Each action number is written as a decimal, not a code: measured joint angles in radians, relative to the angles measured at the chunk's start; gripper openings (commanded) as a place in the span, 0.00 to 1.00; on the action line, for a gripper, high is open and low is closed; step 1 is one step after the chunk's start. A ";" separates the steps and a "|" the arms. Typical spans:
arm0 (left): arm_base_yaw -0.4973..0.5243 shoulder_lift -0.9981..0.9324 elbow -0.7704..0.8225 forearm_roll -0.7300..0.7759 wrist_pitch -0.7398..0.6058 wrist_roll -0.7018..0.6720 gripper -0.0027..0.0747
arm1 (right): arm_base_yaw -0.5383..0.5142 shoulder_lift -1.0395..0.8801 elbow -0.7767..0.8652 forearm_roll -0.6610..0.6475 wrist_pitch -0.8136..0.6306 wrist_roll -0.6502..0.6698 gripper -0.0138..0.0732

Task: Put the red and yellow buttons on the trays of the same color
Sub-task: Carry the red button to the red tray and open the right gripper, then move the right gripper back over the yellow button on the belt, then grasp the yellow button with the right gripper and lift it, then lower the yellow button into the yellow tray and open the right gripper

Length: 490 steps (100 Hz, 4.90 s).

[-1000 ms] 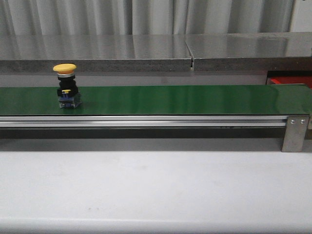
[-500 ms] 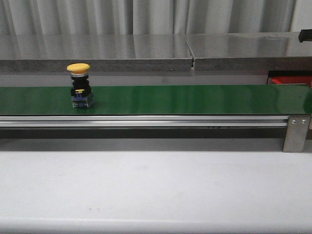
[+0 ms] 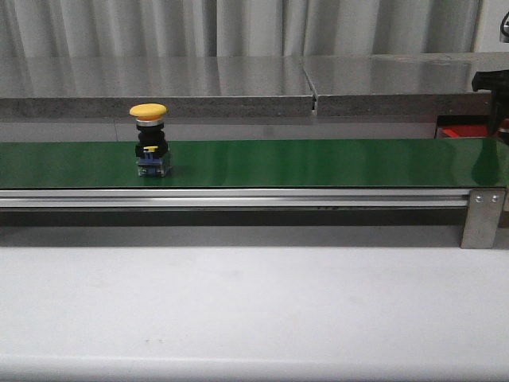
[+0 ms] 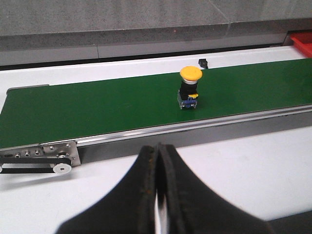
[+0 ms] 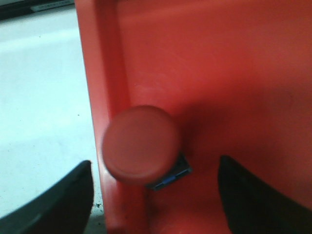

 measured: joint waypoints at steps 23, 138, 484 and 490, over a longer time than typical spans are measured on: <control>0.000 0.000 0.000 0.000 0.000 0.000 0.01 | 0.000 -0.016 0.002 -0.027 0.017 -0.006 0.74; 0.000 0.000 0.000 0.000 0.000 0.000 0.01 | 0.462 -0.623 0.420 -0.052 0.025 -0.084 0.86; 0.000 0.000 0.000 0.000 0.000 0.000 0.01 | -0.080 -0.414 0.700 0.123 -0.238 -0.136 0.44; 0.000 0.000 0.000 0.000 0.000 0.000 0.01 | -0.080 -0.401 0.700 0.127 -0.250 -0.136 0.53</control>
